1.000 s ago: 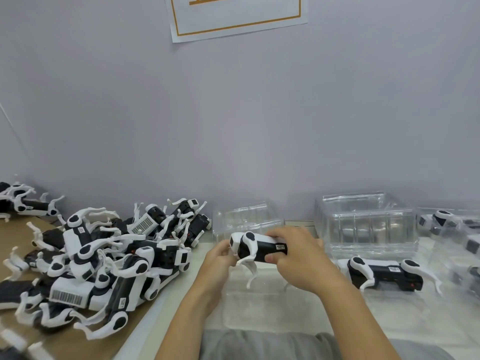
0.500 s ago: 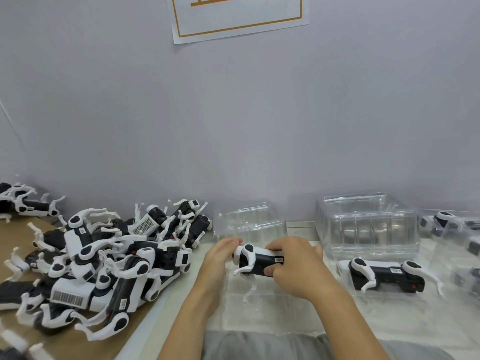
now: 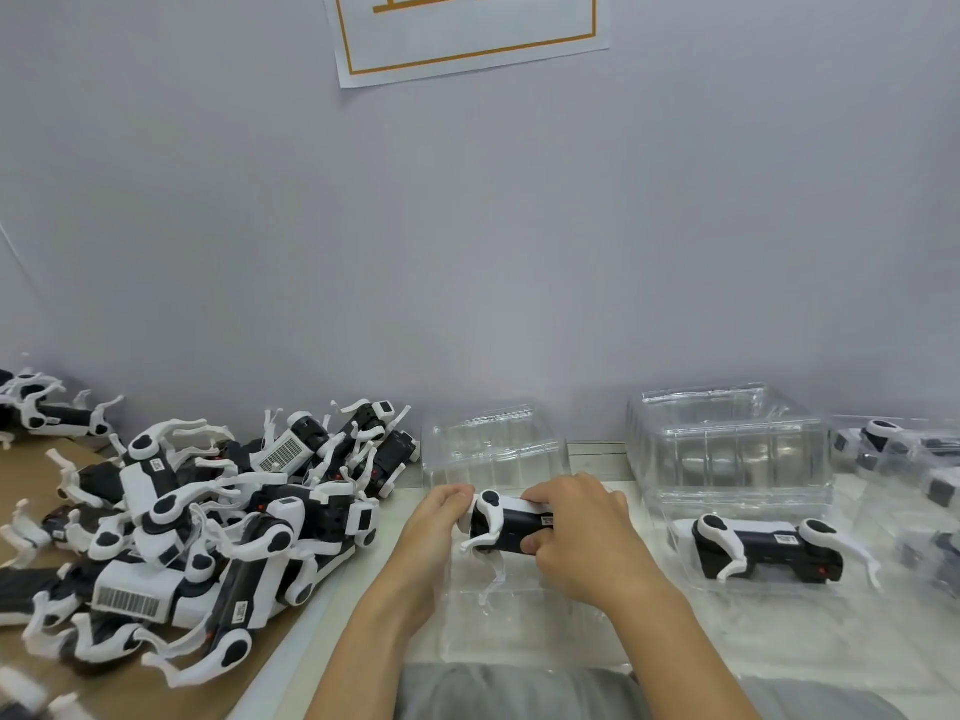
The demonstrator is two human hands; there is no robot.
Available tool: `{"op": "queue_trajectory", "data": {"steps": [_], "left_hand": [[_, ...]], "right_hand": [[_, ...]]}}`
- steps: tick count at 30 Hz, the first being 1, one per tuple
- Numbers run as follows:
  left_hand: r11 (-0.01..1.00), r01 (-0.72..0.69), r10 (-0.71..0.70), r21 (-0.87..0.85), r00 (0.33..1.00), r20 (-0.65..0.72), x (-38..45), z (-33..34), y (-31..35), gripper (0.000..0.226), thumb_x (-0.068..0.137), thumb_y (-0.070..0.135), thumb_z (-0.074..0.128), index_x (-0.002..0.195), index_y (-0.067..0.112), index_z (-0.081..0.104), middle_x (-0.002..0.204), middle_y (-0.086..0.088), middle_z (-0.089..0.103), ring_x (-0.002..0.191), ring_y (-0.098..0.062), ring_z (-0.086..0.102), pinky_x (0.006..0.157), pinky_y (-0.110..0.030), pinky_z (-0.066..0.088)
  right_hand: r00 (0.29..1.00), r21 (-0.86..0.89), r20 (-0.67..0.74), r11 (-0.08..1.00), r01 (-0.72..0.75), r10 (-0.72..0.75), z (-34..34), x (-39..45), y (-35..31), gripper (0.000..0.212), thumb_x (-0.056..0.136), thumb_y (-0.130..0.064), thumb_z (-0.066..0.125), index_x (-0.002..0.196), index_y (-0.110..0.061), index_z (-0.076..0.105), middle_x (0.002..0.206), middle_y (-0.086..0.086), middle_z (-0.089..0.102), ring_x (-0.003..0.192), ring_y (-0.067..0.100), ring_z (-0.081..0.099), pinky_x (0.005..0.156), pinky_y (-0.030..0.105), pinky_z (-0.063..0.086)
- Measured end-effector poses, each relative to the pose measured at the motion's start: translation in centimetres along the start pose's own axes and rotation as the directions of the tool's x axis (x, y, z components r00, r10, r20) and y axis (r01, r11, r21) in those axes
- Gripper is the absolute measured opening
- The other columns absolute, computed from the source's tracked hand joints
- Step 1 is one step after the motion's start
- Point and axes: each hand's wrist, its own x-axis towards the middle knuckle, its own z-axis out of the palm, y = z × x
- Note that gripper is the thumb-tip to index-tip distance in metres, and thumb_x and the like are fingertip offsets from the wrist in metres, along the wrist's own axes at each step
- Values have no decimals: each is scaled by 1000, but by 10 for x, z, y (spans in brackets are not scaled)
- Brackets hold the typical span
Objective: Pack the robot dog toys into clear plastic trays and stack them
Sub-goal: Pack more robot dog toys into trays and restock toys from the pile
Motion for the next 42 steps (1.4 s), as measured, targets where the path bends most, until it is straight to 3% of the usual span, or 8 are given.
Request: {"op": "queue_trajectory", "data": {"steps": [7,11,17,24,28,32,38,42], "left_hand": [[1000,17,-17,-23,1000,5,-1,-1,1,15,100,20,54,102,12,67,104,-11,67,101,-32,61,99,-54,47],[999,29,-29,-31,1000,5,0,-2,1,15,100,19,54,103,17,69,106,-12,68,95,-30,63,74,-41,53],[999,40,-40,1,999,7,-4,-3,4,17,102,22,52,106,23,68,107,-7,67,87,-25,64,52,-29,52],[1000,16,-16,14,1000,14,-7,-2,7,16,103,19,51,109,20,66,107,-9,64,88,-26,62,55,-32,54],[999,4,-4,35,1000,-8,-7,-1,6,15,102,17,52,109,20,65,108,-7,64,94,-26,60,85,-45,50],[999,15,-14,30,1000,-18,-6,0,7,14,100,16,55,110,18,65,111,-10,65,103,-31,60,101,-55,46],[1000,17,-17,24,1000,7,-6,-2,6,15,102,16,54,113,17,64,114,-12,65,101,-31,61,87,-50,51],[1000,27,-28,11,999,21,-6,-4,6,16,103,15,52,115,16,63,116,-15,65,101,-33,60,80,-44,51]], "right_hand": [[999,21,17,999,-36,35,3,1,2,13,82,-14,65,75,-23,60,86,-5,55,97,23,46,78,33,29],[999,13,25,999,-31,30,4,2,3,9,82,-13,64,80,-22,63,88,-4,56,99,24,45,79,33,30],[1000,-7,30,1000,-10,10,2,1,1,11,83,-13,62,77,-22,60,88,-3,56,97,22,43,79,33,27],[999,-27,36,1000,-7,8,4,2,0,13,84,-16,60,76,-24,55,93,-4,52,97,21,40,78,34,25],[999,-33,12,999,32,-31,5,1,1,11,86,-19,63,93,-27,66,103,-11,43,100,16,36,80,33,23],[999,-21,26,999,26,-25,5,2,3,12,86,-17,62,95,-25,67,102,-9,47,102,15,39,79,33,23],[999,-24,36,1000,17,-16,6,3,3,16,87,-19,64,100,-26,67,105,-9,49,104,16,39,80,33,24],[999,67,34,998,9,-12,5,1,5,41,85,-16,66,115,-41,53,112,-14,49,112,10,40,87,31,24]]}}
